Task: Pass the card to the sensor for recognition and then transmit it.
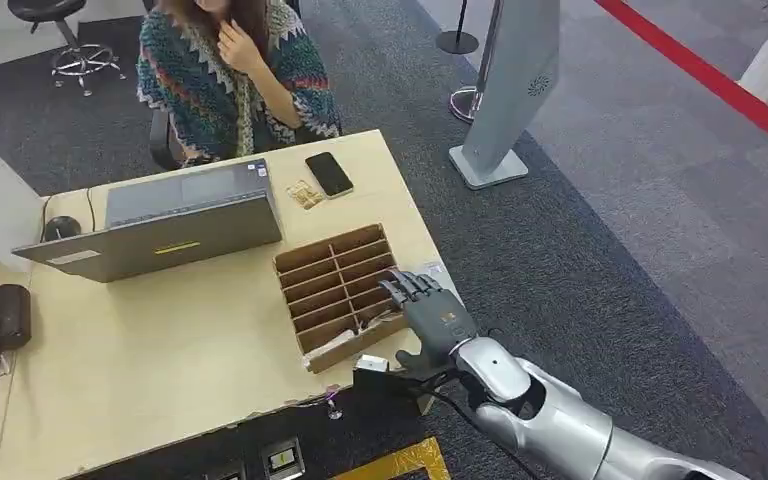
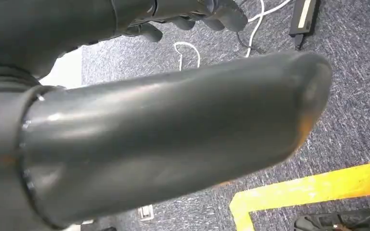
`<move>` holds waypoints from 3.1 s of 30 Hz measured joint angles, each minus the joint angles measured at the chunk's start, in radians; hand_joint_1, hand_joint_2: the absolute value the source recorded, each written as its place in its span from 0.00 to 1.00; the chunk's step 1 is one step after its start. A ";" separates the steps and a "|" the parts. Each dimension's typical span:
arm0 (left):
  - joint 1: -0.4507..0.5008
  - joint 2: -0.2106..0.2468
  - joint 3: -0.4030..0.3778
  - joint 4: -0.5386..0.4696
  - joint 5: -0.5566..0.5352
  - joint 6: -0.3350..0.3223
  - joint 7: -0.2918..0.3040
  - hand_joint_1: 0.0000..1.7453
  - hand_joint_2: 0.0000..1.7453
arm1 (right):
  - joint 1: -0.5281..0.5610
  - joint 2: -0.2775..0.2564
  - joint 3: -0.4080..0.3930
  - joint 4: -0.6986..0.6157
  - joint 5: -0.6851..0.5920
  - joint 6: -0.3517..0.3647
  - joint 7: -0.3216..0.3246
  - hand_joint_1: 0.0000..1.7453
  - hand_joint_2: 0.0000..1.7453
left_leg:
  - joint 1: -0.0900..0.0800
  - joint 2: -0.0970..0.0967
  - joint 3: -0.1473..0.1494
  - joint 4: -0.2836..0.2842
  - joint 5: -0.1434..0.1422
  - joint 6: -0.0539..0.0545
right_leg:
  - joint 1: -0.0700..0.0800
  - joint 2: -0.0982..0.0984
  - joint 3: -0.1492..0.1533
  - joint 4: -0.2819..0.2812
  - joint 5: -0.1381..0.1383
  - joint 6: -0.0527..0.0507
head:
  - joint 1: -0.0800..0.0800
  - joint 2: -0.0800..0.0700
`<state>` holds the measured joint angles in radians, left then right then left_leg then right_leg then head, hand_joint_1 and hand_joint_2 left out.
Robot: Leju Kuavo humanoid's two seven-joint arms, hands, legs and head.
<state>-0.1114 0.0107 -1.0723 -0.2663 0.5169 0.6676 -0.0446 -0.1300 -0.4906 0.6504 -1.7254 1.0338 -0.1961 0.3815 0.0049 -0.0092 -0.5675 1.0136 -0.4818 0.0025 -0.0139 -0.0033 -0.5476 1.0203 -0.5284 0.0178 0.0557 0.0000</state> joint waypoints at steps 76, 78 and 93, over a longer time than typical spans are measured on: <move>-0.021 0.002 -0.004 -0.003 -0.017 0.004 0.019 0.00 0.00 | -0.023 0.068 -0.042 0.103 -0.092 -0.027 -0.035 1.00 1.00 | 0.000 0.000 0.000 0.000 0.000 0.000 | 0.000 0.000 0.000 0.000 0.000 0.000 | 0.000 0.000; -0.021 0.002 -0.004 -0.003 -0.016 0.004 0.019 0.00 0.00 | -0.022 0.068 -0.042 0.103 -0.095 -0.027 -0.034 1.00 1.00 | 0.000 0.000 0.000 0.000 0.000 0.000 | 0.000 0.000 0.000 0.000 0.000 0.000 | 0.000 0.000; -0.018 -0.002 -0.004 -0.003 -0.015 0.008 0.019 0.00 0.00 | -0.010 0.069 -0.040 0.105 -0.107 -0.046 -0.032 1.00 1.00 | 0.000 0.001 0.000 0.000 0.000 0.000 | 0.000 0.001 0.000 0.000 0.000 0.000 | 0.000 0.000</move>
<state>-0.1294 0.0084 -1.0765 -0.2697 0.5020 0.6752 -0.0252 -0.1401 -0.4211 0.6100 -1.6201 0.9270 -0.2422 0.3498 0.0050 -0.0087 -0.5670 1.0136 -0.4818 0.0025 -0.0138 -0.0026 -0.5476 1.0203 -0.5284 0.0178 0.0557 0.0000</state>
